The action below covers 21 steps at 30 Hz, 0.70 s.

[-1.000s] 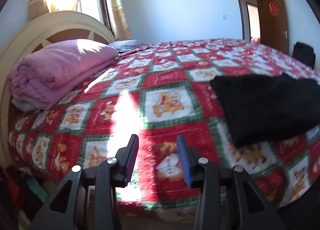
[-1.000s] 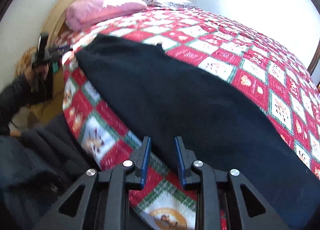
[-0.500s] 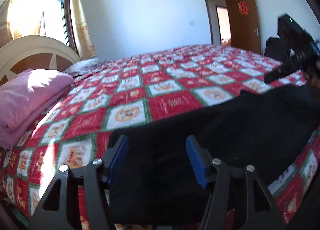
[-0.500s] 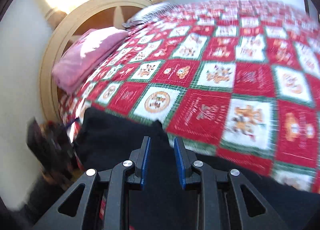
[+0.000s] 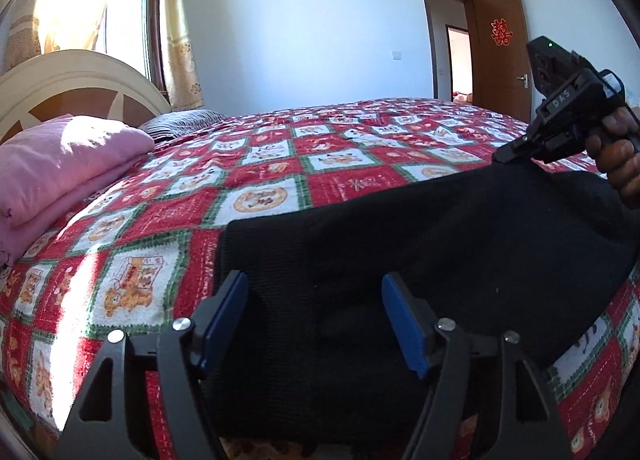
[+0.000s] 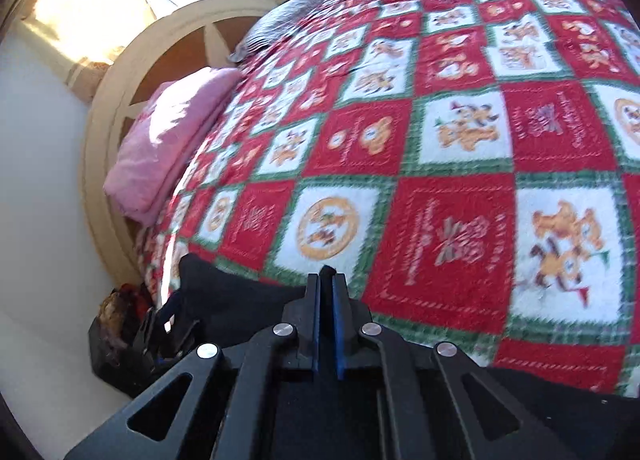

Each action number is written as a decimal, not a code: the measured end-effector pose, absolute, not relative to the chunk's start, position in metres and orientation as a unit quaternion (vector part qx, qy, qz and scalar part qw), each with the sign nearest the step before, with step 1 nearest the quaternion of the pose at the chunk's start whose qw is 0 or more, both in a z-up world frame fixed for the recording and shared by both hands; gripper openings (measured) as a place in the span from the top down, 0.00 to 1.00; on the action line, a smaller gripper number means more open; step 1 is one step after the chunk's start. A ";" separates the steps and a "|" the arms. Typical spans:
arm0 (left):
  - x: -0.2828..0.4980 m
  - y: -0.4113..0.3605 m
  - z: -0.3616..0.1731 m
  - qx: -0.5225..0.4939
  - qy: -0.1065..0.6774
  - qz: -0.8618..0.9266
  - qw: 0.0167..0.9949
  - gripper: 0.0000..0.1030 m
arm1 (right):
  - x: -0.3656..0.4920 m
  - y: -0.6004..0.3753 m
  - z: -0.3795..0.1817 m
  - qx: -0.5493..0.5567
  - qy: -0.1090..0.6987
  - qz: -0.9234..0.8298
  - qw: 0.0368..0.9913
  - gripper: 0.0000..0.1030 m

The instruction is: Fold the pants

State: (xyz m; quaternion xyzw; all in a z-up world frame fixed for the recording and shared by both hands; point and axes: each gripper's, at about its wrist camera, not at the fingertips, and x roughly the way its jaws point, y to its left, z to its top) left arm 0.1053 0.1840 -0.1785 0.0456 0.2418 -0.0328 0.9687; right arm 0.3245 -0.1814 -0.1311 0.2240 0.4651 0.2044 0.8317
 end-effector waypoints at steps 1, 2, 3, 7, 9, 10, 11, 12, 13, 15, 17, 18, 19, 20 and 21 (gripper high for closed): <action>0.105 0.183 -0.179 0.046 0.241 -0.031 0.969 0.28 | 0.330 -0.182 -0.138 0.226 0.478 0.196 0.826 0.96; 0.105 0.182 -0.179 0.048 0.240 -0.029 0.969 0.28 | 0.333 -0.180 -0.144 0.221 0.485 0.195 0.823 0.95; 0.105 0.182 -0.179 0.049 0.240 -0.028 0.969 0.28 | 0.335 -0.174 -0.150 0.204 0.494 0.199 0.822 0.95; 0.103 0.183 -0.177 0.045 0.244 -0.027 0.968 0.28 | 0.329 -0.182 -0.151 0.216 0.484 0.201 0.824 0.81; 0.101 0.180 -0.173 0.045 0.249 -0.023 0.967 0.27 | 0.318 -0.193 -0.144 0.216 0.476 0.187 0.832 0.62; 0.098 0.177 -0.169 0.044 0.247 -0.022 0.968 0.27 | 0.309 -0.200 -0.139 0.208 0.468 0.177 0.841 0.59; 0.096 0.174 -0.165 0.044 0.243 -0.025 0.969 0.26 | 0.298 -0.210 -0.135 0.202 0.460 0.169 0.848 0.59; 0.094 0.168 -0.159 0.047 0.239 -0.030 0.969 0.25 | 0.285 -0.222 -0.132 0.200 0.456 0.164 0.851 0.59; 0.092 0.162 -0.154 0.052 0.234 -0.034 0.970 0.23 | 0.275 -0.231 -0.130 0.198 0.454 0.158 0.854 0.59; 0.090 0.144 -0.142 0.063 0.224 -0.055 0.971 0.21 | 0.247 -0.257 -0.125 0.192 0.449 0.138 0.862 0.59; 0.089 0.120 -0.132 0.075 0.219 -0.086 0.969 0.20 | 0.215 -0.284 -0.119 0.193 0.443 0.115 0.868 0.59; 0.089 0.107 -0.128 0.080 0.220 -0.103 0.967 0.19 | 0.200 -0.298 -0.116 0.196 0.440 0.104 0.870 0.59; 0.089 0.095 -0.126 0.084 0.222 -0.121 0.964 0.19 | 0.181 -0.315 -0.112 0.203 0.435 0.089 0.873 0.59; 0.089 0.084 -0.124 0.087 0.225 -0.135 0.961 0.19 | 0.161 -0.333 -0.108 0.209 0.430 0.073 0.876 0.59; 0.089 0.071 -0.122 0.093 0.227 -0.151 0.958 0.19 | 0.138 -0.353 -0.104 0.215 0.423 0.052 0.879 0.59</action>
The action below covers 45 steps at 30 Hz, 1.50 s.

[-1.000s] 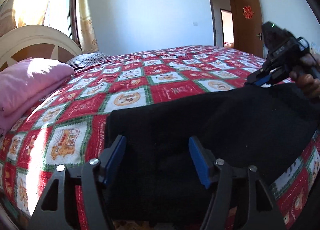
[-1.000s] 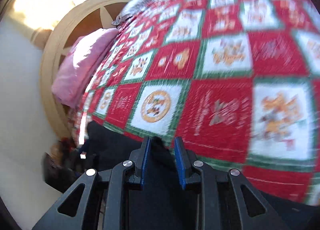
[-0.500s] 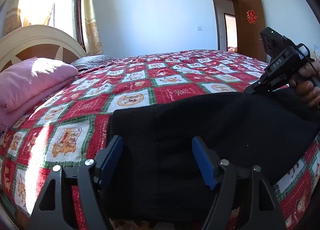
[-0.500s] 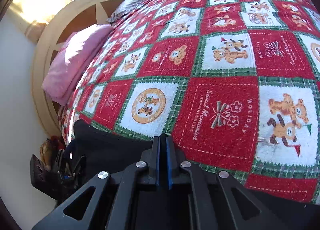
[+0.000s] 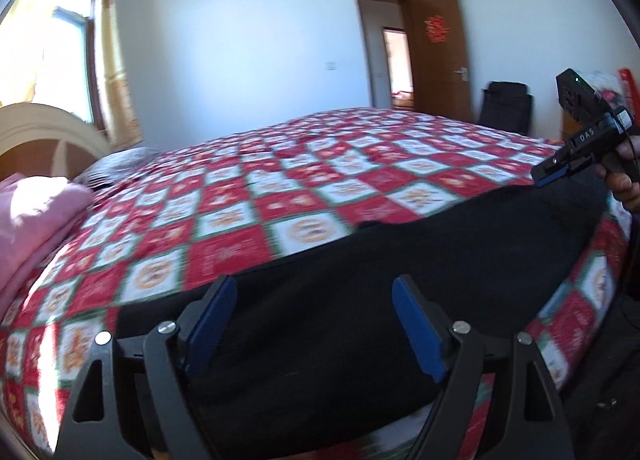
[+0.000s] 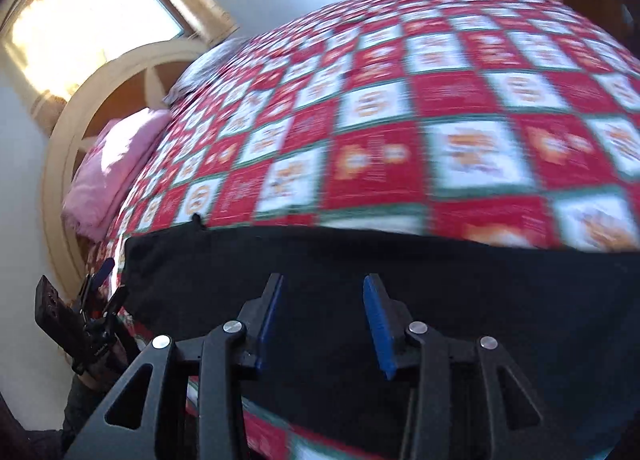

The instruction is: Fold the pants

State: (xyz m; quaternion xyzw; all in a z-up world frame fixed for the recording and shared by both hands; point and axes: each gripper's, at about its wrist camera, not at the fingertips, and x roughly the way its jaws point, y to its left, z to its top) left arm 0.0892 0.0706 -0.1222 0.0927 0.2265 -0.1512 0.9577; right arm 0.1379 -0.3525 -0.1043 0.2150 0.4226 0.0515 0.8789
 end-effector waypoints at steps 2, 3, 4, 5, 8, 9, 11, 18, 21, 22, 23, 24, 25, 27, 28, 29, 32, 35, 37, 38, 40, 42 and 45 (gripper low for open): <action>0.088 0.043 -0.120 0.110 0.227 -0.181 0.951 0.19 | 0.102 -0.383 -0.096 0.229 0.407 0.016 0.884 0.59; 0.087 0.029 -0.119 0.120 0.225 -0.198 0.946 0.19 | 0.080 -0.402 -0.092 0.240 0.397 -0.004 0.886 0.59; 0.087 0.014 -0.119 0.131 0.224 -0.214 0.942 0.19 | 0.066 -0.415 -0.089 0.247 0.389 -0.018 0.887 0.59; 0.086 0.002 -0.119 0.139 0.224 -0.226 0.938 0.19 | 0.047 -0.432 -0.085 0.256 0.378 -0.041 0.889 0.59; 0.081 -0.039 -0.119 0.164 0.223 -0.268 0.923 0.19 | 0.006 -0.476 -0.076 0.280 0.347 -0.096 0.890 0.59; 0.079 -0.053 -0.120 0.172 0.223 -0.281 0.917 0.19 | -0.003 -0.486 -0.074 0.286 0.340 -0.105 0.890 0.59; 0.075 -0.076 -0.121 0.186 0.226 -0.307 0.905 0.19 | -0.024 -0.506 -0.069 0.296 0.320 -0.125 0.891 0.59; 0.065 -0.145 -0.135 0.238 0.243 -0.367 0.866 0.23 | -0.070 -0.557 -0.060 0.329 0.272 -0.173 0.887 0.59; 0.069 -0.162 -0.143 0.255 0.252 -0.381 0.852 0.31 | -0.080 -0.569 -0.058 0.334 0.260 -0.185 0.887 0.59; 0.070 -0.166 -0.146 0.259 0.256 -0.386 0.848 0.36 | -0.080 -0.571 -0.058 0.337 0.259 -0.188 0.885 0.59; 0.070 -0.170 -0.150 0.265 0.261 -0.388 0.843 0.38 | -0.081 -0.575 -0.060 0.339 0.260 -0.191 0.884 0.59; 0.071 -0.172 -0.152 0.268 0.265 -0.389 0.841 0.38 | -0.082 -0.577 -0.061 0.341 0.260 -0.194 0.882 0.59; 0.072 -0.173 -0.155 0.267 0.268 -0.389 0.840 0.39 | -0.083 -0.579 -0.062 0.342 0.261 -0.198 0.881 0.59; 0.072 -0.170 -0.156 0.252 0.273 -0.395 0.840 0.43 | -0.084 -0.583 -0.065 0.346 0.262 -0.204 0.878 0.59; 0.073 -0.171 -0.156 0.246 0.276 -0.397 0.840 0.46 | -0.084 -0.583 -0.066 0.346 0.262 -0.206 0.877 0.59; 0.073 -0.170 -0.156 0.241 0.278 -0.399 0.840 0.49 | -0.084 -0.584 -0.067 0.347 0.263 -0.208 0.876 0.59; 0.070 -0.170 -0.157 0.243 0.280 -0.404 0.836 0.61 | -0.084 -0.585 -0.070 0.348 0.263 -0.212 0.875 0.59; 0.068 -0.172 -0.155 0.244 0.280 -0.410 0.833 0.75 | -0.082 -0.584 -0.075 0.343 0.266 -0.209 0.877 0.59; 0.066 -0.172 -0.155 0.241 0.281 -0.414 0.831 0.79 | -0.081 -0.584 -0.077 0.340 0.266 -0.208 0.878 0.59; 0.068 -0.172 -0.155 0.240 0.282 -0.418 0.830 0.83 | -0.082 -0.584 -0.077 0.341 0.264 -0.206 0.878 0.59; 0.068 -0.172 -0.155 0.240 0.283 -0.421 0.828 0.85 | -0.083 -0.585 -0.078 0.344 0.262 -0.203 0.879 0.59; 0.069 -0.172 -0.155 0.235 0.286 -0.423 0.827 0.88 | -0.083 -0.587 -0.080 0.345 0.259 -0.200 0.880 0.59; 0.072 -0.169 -0.152 0.216 0.291 -0.427 0.828 0.88 | -0.081 -0.587 -0.083 0.342 0.261 -0.198 0.881 0.65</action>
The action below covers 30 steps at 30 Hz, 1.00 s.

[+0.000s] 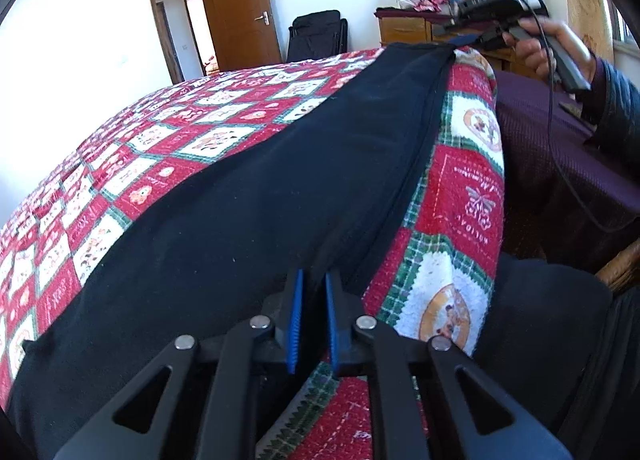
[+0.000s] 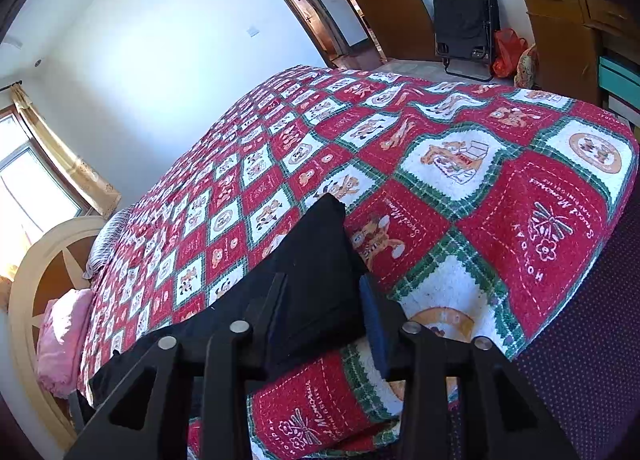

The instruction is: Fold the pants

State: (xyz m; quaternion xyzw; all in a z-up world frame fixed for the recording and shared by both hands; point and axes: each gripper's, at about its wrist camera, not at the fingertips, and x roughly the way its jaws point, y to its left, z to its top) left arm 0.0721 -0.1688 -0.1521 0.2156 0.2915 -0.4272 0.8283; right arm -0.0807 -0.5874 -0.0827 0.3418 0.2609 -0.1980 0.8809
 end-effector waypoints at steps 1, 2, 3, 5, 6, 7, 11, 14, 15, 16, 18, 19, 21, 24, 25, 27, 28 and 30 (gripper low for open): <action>0.073 -0.168 -0.152 0.210 0.293 -0.428 0.829 0.88 | -0.080 -0.587 -0.084 0.341 0.261 -0.199 0.881 0.65; 0.074 -0.167 -0.152 0.207 0.295 -0.429 0.828 0.90 | -0.080 -0.588 -0.085 0.341 0.262 -0.198 0.881 0.66; 0.074 -0.166 -0.152 0.204 0.297 -0.430 0.828 0.92 | -0.079 -0.588 -0.085 0.339 0.262 -0.199 0.881 0.75; 0.075 -0.165 -0.151 0.200 0.297 -0.431 0.828 0.92 | -0.080 -0.587 -0.084 0.331 0.263 -0.204 0.883 0.88; 0.075 -0.165 -0.150 0.197 0.296 -0.433 0.828 0.92 | -0.080 -0.587 -0.082 0.329 0.260 -0.205 0.884 0.91; 0.075 -0.164 -0.149 0.194 0.294 -0.436 0.828 0.93 | -0.081 -0.586 -0.080 0.328 0.258 -0.202 0.886 0.94; 0.076 -0.161 -0.145 0.185 0.290 -0.439 0.830 0.93 | -0.082 -0.582 -0.071 0.311 0.254 -0.202 0.893 0.96; 0.075 -0.158 -0.141 0.177 0.287 -0.441 0.832 0.93 | -0.081 -0.579 -0.068 0.301 0.255 -0.205 0.896 0.97; 0.075 -0.156 -0.139 0.173 0.284 -0.441 0.833 0.93 | -0.082 -0.579 -0.067 0.300 0.254 -0.206 0.896 0.97; 0.075 -0.155 -0.137 0.168 0.283 -0.442 0.834 0.94 | -0.083 -0.579 -0.065 0.300 0.253 -0.205 0.896 0.97; 0.075 -0.151 -0.134 0.159 0.279 -0.446 0.835 0.94 | -0.085 -0.580 -0.063 0.299 0.250 -0.208 0.897 0.97; 0.075 -0.150 -0.134 0.157 0.278 -0.448 0.835 0.94 | -0.086 -0.580 -0.063 0.298 0.249 -0.209 0.897 0.97; 0.075 -0.149 -0.137 0.154 0.282 -0.450 0.834 0.93 | -0.085 -0.584 -0.066 0.298 0.255 -0.215 0.894 0.97; 0.074 -0.151 -0.149 0.158 0.295 -0.450 0.828 0.93 | -0.085 -0.593 -0.077 0.310 0.266 -0.224 0.885 0.97; 0.073 -0.151 -0.150 0.156 0.297 -0.451 0.827 0.94 | -0.087 -0.595 -0.078 0.315 0.266 -0.223 0.883 0.98; 0.072 -0.149 -0.149 0.148 0.295 -0.451 0.829 0.94 | -0.091 -0.596 -0.075 0.320 0.259 -0.219 0.885 0.98; 0.071 -0.147 -0.146 0.144 0.291 -0.450 0.832 0.94 | -0.092 -0.594 -0.071 0.317 0.255 -0.217 0.887 0.98; 0.072 -0.143 -0.142 0.136 0.287 -0.449 0.835 0.94 | -0.094 -0.588 -0.060 0.300 0.250 -0.216 0.895 0.98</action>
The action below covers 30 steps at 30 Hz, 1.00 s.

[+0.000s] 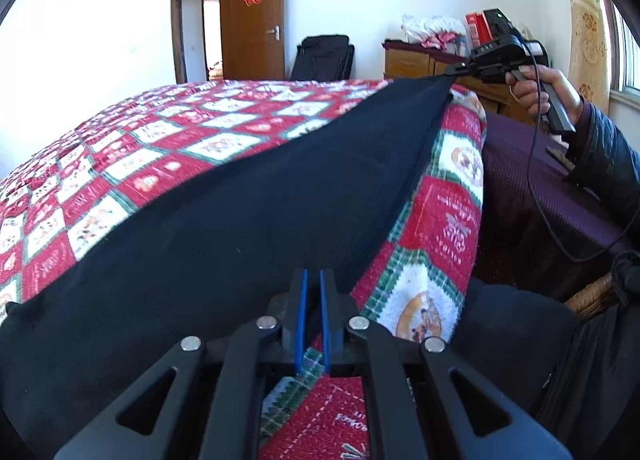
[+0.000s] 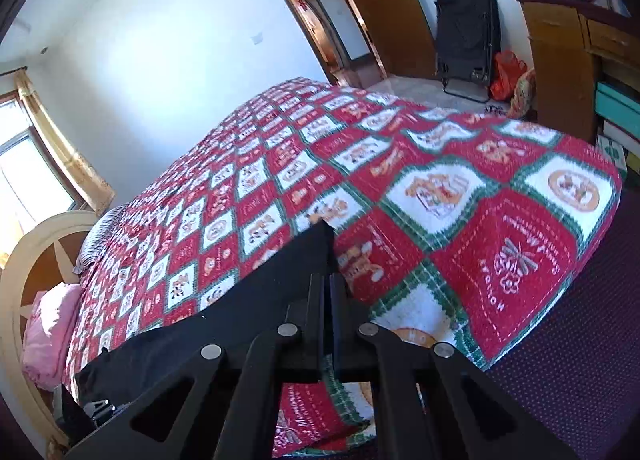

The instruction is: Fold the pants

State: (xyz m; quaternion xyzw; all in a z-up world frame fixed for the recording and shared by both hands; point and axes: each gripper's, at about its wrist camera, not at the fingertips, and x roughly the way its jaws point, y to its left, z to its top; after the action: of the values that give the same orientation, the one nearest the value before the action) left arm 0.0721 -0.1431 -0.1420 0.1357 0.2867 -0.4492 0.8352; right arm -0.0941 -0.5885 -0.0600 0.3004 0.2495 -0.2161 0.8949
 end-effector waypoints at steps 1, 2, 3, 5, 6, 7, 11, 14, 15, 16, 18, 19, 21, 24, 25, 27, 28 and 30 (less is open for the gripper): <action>0.073 -0.142 -0.141 0.130 0.287 -0.450 0.836 0.94 | -0.094 -0.586 -0.057 0.293 0.250 -0.220 0.896 0.98; 0.074 -0.141 -0.142 0.126 0.289 -0.450 0.836 0.94 | -0.093 -0.586 -0.057 0.289 0.252 -0.222 0.896 0.98; 0.075 -0.141 -0.144 0.128 0.292 -0.449 0.835 0.94 | -0.092 -0.587 -0.059 0.289 0.256 -0.226 0.894 0.98; 0.074 -0.143 -0.151 0.135 0.299 -0.447 0.832 0.94 | -0.091 -0.592 -0.068 0.295 0.267 -0.235 0.887 0.98; 0.074 -0.144 -0.154 0.138 0.304 -0.448 0.830 0.94 | -0.091 -0.596 -0.072 0.299 0.272 -0.239 0.883 0.98; 0.073 -0.145 -0.157 0.139 0.307 -0.449 0.827 0.94 | -0.090 -0.600 -0.078 0.308 0.281 -0.237 0.877 0.98; 0.072 -0.146 -0.159 0.141 0.310 -0.452 0.825 0.94 | -0.090 -0.606 -0.088 0.322 0.292 -0.234 0.870 0.97; 0.070 -0.146 -0.161 0.146 0.314 -0.457 0.819 0.93 | -0.096 -0.606 -0.079 0.309 0.284 -0.283 0.862 0.97; 0.069 -0.146 -0.161 0.149 0.313 -0.457 0.819 0.93 | -0.098 -0.600 -0.073 0.293 0.279 -0.295 0.866 0.97; 0.068 -0.147 -0.162 0.149 0.314 -0.457 0.819 0.93 | -0.098 -0.596 -0.069 0.288 0.274 -0.294 0.869 0.97; 0.069 -0.147 -0.163 0.148 0.316 -0.457 0.818 0.93 | -0.091 -0.573 -0.059 0.274 0.258 -0.265 0.888 0.97; 0.069 -0.146 -0.163 0.146 0.317 -0.457 0.818 0.93 | -0.086 -0.562 -0.056 0.264 0.261 -0.248 0.895 0.97; 0.069 -0.145 -0.164 0.144 0.317 -0.458 0.818 0.93 | -0.063 -0.524 -0.058 0.230 0.278 -0.198 0.912 0.97; 0.069 -0.146 -0.164 0.145 0.317 -0.459 0.818 0.93 | -0.022 -0.461 -0.080 0.182 0.328 -0.102 0.921 0.96; 0.069 -0.146 -0.164 0.146 0.316 -0.459 0.817 0.93 | -0.014 -0.447 -0.088 0.170 0.340 -0.088 0.921 0.96; 0.069 -0.146 -0.165 0.147 0.317 -0.460 0.817 0.93 | 0.006 -0.418 -0.109 0.129 0.383 -0.076 0.912 0.96; 0.069 -0.146 -0.166 0.146 0.317 -0.460 0.816 0.93 | 0.014 -0.407 -0.122 0.104 0.420 -0.077 0.898 0.96; 0.069 -0.145 -0.166 0.144 0.317 -0.459 0.818 0.93 | 0.017 -0.393 -0.138 0.063 0.462 -0.077 0.881 0.96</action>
State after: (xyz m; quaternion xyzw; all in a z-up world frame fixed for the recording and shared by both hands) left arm 0.0688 -0.1449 -0.1655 0.1439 0.3173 -0.4586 0.8175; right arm 0.0170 -0.3930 -0.1380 0.0627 0.4619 -0.0773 0.8813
